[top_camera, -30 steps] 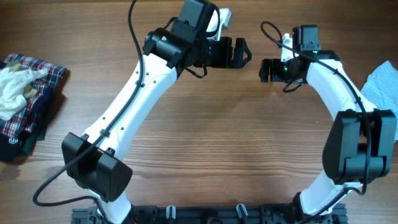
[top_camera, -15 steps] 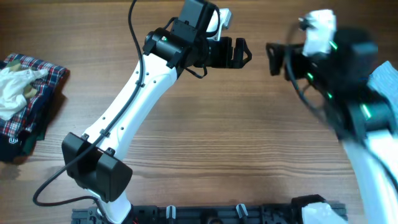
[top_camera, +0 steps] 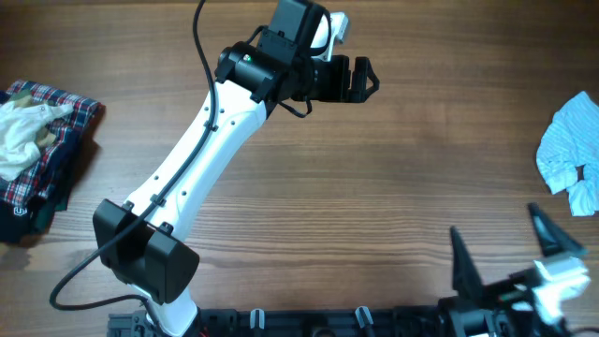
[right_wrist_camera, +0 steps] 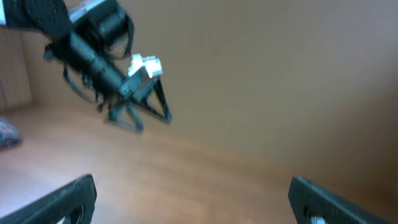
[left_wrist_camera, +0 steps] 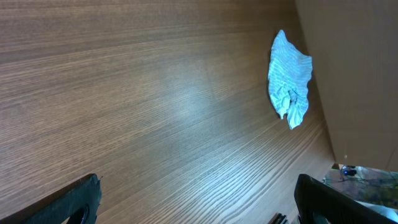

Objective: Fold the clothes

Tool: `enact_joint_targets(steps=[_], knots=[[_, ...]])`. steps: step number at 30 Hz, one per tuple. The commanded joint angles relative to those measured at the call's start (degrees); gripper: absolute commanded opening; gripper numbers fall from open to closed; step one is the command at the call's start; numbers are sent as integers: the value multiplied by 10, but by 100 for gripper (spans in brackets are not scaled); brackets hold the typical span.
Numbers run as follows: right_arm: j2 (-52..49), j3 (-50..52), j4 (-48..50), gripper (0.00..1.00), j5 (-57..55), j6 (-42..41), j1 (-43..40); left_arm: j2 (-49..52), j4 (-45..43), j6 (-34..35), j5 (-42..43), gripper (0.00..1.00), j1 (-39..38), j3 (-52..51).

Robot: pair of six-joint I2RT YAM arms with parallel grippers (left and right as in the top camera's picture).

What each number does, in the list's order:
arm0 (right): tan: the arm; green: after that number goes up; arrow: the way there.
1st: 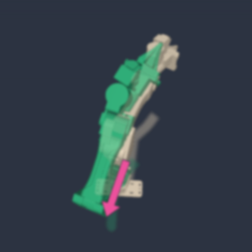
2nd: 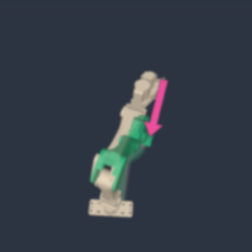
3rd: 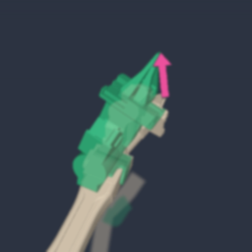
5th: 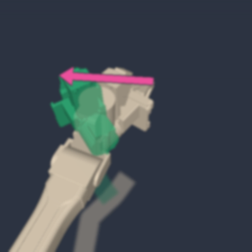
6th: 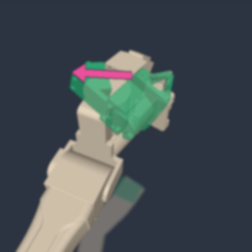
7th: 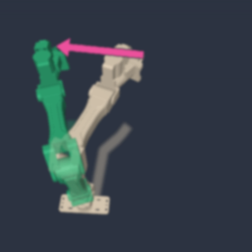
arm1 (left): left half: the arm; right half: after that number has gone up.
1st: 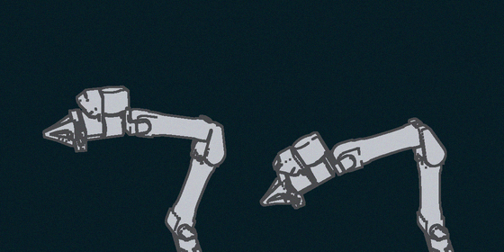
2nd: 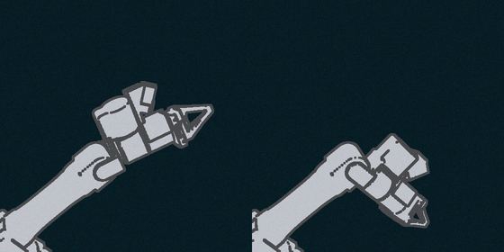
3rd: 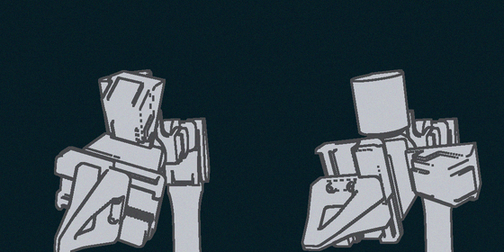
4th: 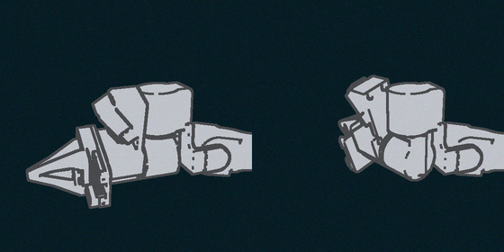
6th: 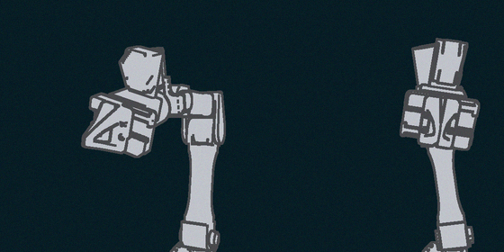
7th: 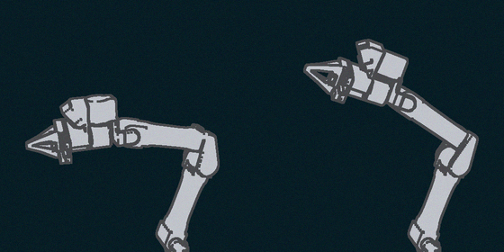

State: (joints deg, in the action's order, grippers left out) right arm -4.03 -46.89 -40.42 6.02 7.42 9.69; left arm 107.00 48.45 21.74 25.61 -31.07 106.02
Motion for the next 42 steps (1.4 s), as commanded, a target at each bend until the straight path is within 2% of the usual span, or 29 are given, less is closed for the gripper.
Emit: enact_joint_targets(steps=[1, 4, 6, 8, 15, 31, 33, 35, 39, 42], knots=[[35, 166, 145, 100, 19, -15, 1, 1, 0, -3, 5, 100, -2, 1], [35, 313, 345, 100, 19, -43, 1, 1, 0, -3, 5, 100, -2, 1], [35, 394, 432, 100, 19, -78, 1, 1, 0, -3, 5, 100, -2, 1], [35, 444, 472, 100, 16, -105, 1, 1, 0, -3, 5, 100, -2, 1], [35, 466, 410, 100, 21, -113, 1, 1, 0, -3, 5, 100, -2, 1], [34, 466, 411, 100, 21, -127, 1, 1, 2, -3, 5, 100, -2, 1], [34, 466, 411, 100, 21, -127, 1, 1, 2, -4, -28, 100, -2, 1], [35, 466, 411, 100, 21, -128, 1, 0, 15, -4, -115, 100, -1, 1], [35, 466, 411, 100, 21, -128, 1, -9, 105, -4, -256, 100, -3, 0], [34, 466, 411, 100, 21, -127, 1, -20, 128, -3, -272, 100, -3, 0]])
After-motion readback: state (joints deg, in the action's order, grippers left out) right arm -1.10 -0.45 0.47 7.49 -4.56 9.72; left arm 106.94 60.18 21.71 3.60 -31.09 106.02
